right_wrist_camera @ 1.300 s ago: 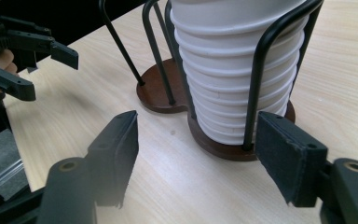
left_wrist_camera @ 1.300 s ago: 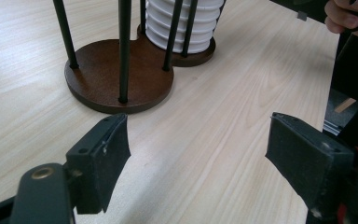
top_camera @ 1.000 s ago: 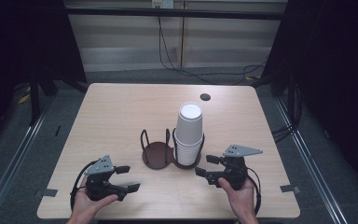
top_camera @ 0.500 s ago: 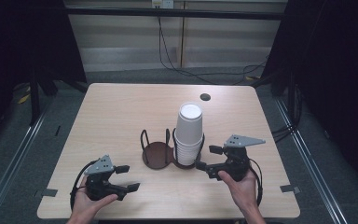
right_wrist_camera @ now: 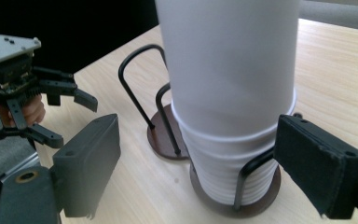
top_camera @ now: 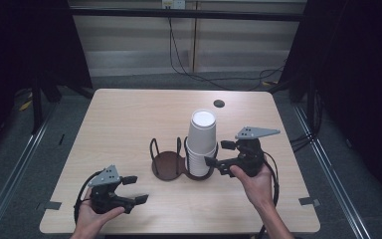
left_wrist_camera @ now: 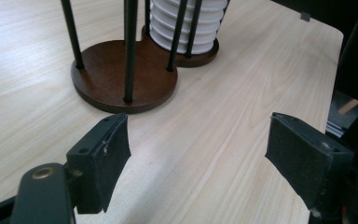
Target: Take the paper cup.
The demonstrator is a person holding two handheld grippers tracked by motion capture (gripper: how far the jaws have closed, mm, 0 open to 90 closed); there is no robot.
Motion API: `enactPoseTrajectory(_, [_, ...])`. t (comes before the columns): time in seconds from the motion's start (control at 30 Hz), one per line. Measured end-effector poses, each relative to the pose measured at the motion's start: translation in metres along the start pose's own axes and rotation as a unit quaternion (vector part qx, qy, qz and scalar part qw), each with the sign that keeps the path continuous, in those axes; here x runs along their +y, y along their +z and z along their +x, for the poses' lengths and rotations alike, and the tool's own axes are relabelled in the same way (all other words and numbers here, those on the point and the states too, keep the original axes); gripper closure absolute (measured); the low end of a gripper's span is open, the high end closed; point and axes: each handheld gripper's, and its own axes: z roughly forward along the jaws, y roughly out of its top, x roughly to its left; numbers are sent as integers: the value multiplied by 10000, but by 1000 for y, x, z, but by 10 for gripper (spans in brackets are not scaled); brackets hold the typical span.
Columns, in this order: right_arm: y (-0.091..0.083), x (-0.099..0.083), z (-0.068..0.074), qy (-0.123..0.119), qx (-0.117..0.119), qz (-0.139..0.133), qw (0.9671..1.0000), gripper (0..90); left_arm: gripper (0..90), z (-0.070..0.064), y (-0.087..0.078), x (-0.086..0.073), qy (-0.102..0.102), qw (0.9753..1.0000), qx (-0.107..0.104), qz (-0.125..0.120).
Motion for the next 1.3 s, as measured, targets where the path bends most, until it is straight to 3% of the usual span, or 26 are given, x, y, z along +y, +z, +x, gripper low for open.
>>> enactPoseTrajectory(0.1, [2, 5, -4, -33, -13, 68, 10000, 149, 212, 1, 0, 0, -36, 10000, -18, 42])
enactPoseTrajectory(0.17, [2, 9, -7, -75, -51, 103, 9999, 150, 220, 0, -2, 1, 49, 10000, 32, -21])
enactPoseTrajectory(0.3, [-1, 21, -9, -66, -30, 33, 10000, 150, 219, 2, -1, -1, -87, 9999, -93, -14])
enactPoseTrajectory(0.47, [-2, 32, -13, -116, -32, 38, 9999, 152, 219, 0, 0, 0, 61, 10000, 0, 34])
enactPoseTrajectory(0.63, [-1, 45, -13, -133, -22, 215, 9997, 205, 219, 2, 3, 0, -70, 9998, -119, 106])
enactPoseTrajectory(0.7, [-2, 51, -12, -189, 44, 297, 9994, 197, 219, 2, 2, 0, 40, 9999, -38, 115])
enactPoseTrajectory(0.83, [2, 59, -14, -249, 23, 377, 9990, 179, 219, 2, 2, 0, 71, 9999, 12, 144])
enactPoseTrajectory(1.03, [11, 67, -20, -283, 78, 582, 9979, 147, 219, 2, 2, 1, 101, 9998, -18, 159])
enactPoseTrajectory(1.2, [19, 78, -23, -341, 276, 770, 9961, 145, 219, 0, 4, 0, 92, 9997, -50, 209])
enactPoseTrajectory(1.3, [21, 82, -22, -395, 241, 795, 9958, 147, 219, 0, 3, 1, 138, 9997, -42, 214])
